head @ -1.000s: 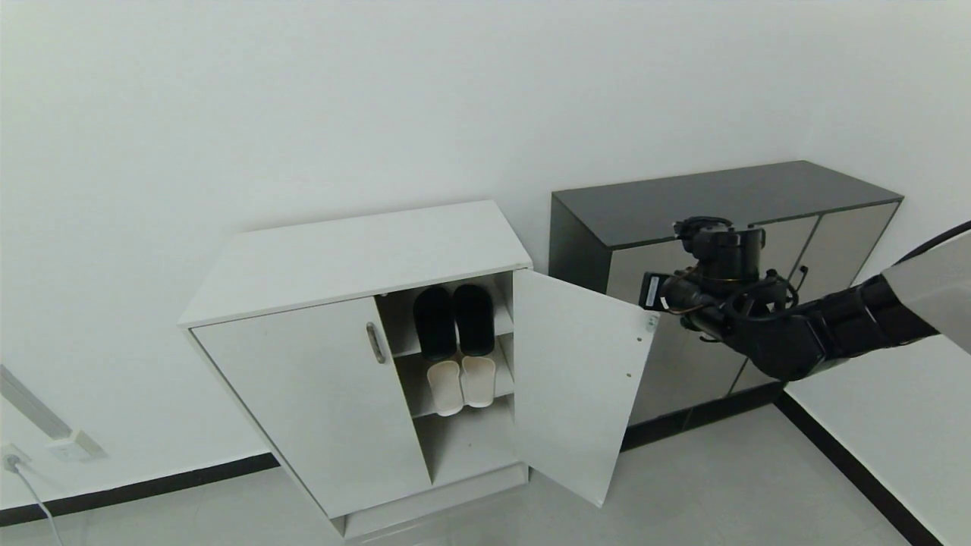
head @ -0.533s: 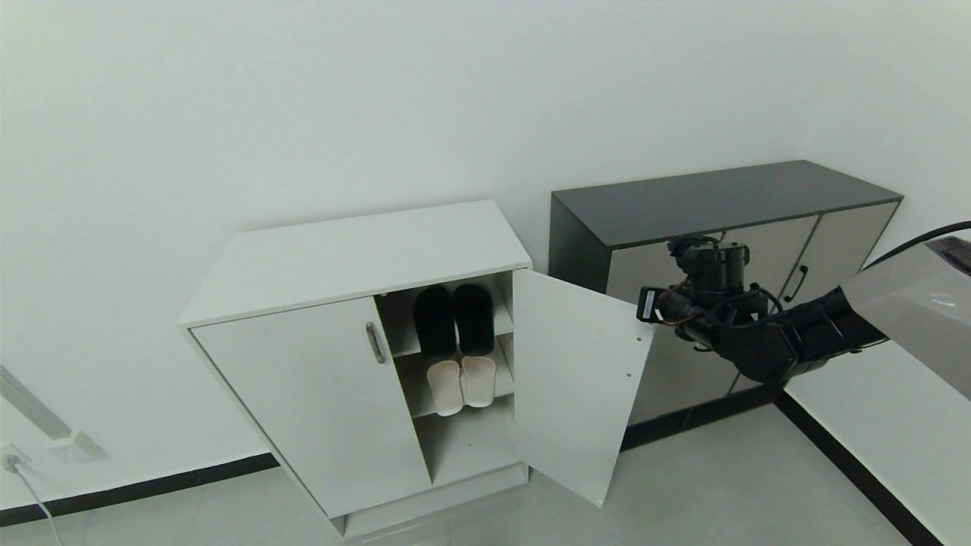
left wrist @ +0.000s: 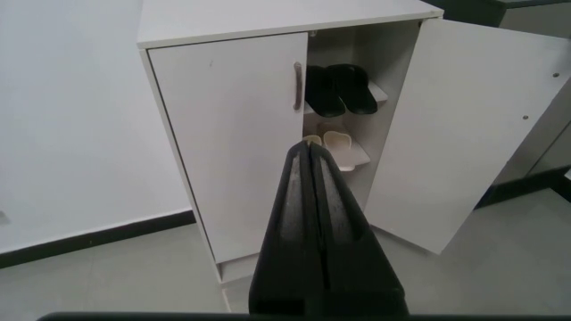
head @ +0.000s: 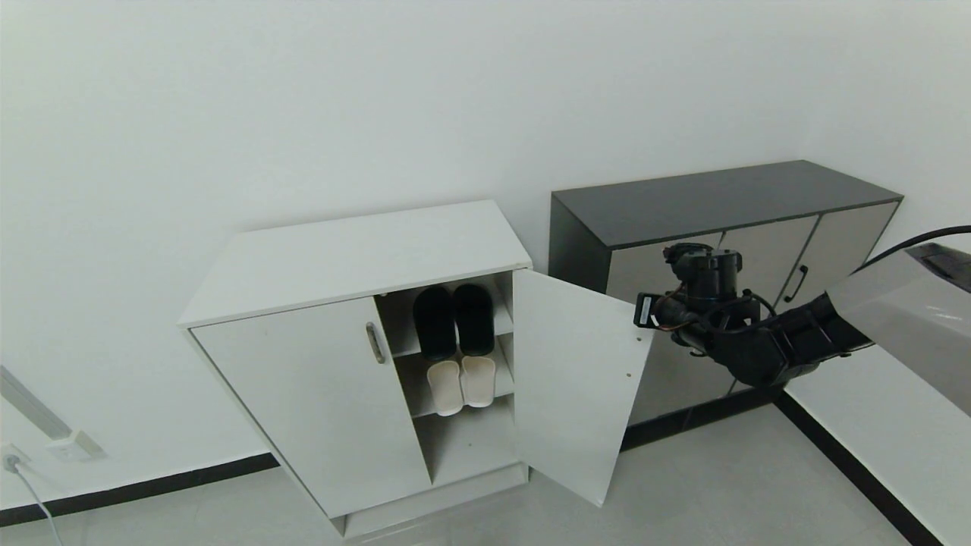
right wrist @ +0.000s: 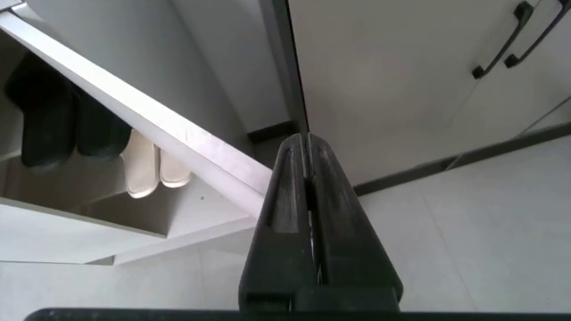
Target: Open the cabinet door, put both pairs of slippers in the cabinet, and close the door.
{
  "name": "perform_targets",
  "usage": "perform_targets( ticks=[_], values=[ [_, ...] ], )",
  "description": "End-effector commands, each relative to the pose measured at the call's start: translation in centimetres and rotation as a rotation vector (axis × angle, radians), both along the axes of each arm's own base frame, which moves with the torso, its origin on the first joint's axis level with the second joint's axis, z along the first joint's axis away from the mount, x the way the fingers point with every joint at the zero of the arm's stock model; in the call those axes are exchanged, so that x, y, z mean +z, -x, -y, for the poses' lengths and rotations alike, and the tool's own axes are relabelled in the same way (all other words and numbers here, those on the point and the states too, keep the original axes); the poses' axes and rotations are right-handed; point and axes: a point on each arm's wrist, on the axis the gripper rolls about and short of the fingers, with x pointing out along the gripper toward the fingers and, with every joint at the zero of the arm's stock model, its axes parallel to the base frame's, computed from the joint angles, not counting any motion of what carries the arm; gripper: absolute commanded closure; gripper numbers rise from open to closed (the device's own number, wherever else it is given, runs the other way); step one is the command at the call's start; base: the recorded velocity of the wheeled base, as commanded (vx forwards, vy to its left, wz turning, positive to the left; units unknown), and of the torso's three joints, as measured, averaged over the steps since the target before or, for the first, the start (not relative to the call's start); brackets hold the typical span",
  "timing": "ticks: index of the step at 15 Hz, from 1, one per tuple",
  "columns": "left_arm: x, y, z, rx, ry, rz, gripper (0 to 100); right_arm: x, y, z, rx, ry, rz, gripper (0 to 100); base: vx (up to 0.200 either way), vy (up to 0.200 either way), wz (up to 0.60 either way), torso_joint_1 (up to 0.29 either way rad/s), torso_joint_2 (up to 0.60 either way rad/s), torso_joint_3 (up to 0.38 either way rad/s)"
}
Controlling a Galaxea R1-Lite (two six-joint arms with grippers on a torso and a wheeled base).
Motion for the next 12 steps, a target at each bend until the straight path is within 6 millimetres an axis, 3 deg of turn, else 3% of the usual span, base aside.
perform_targets(
  ticks=[1, 6, 10, 12],
  values=[
    [0.0, 0.0, 0.0, 0.000, 0.000, 0.000, 100, 0.1, 0.2, -0.3, 0.006, 0.000, 0.001, 100, 0.000, 0.000, 0.00, 0.000, 0.00, 0.000],
    [0.0, 0.0, 0.0, 0.000, 0.000, 0.000, 100, 0.6, 2.6, -2.8, 0.076, 0.009, -0.014, 100, 0.000, 0.000, 0.00, 0.000, 0.00, 0.000],
    [0.0, 0.0, 0.0, 0.000, 0.000, 0.000, 100, 1.6, 6.7, -6.1, 0.188, 0.013, -0.022, 100, 0.000, 0.000, 0.00, 0.000, 0.00, 0.000],
    [0.0, 0.0, 0.0, 0.000, 0.002, 0.000, 100, 2.4, 8.0, -6.7, 0.204, 0.014, -0.010, 100, 0.000, 0.000, 0.00, 0.000, 0.00, 0.000]
  ],
)
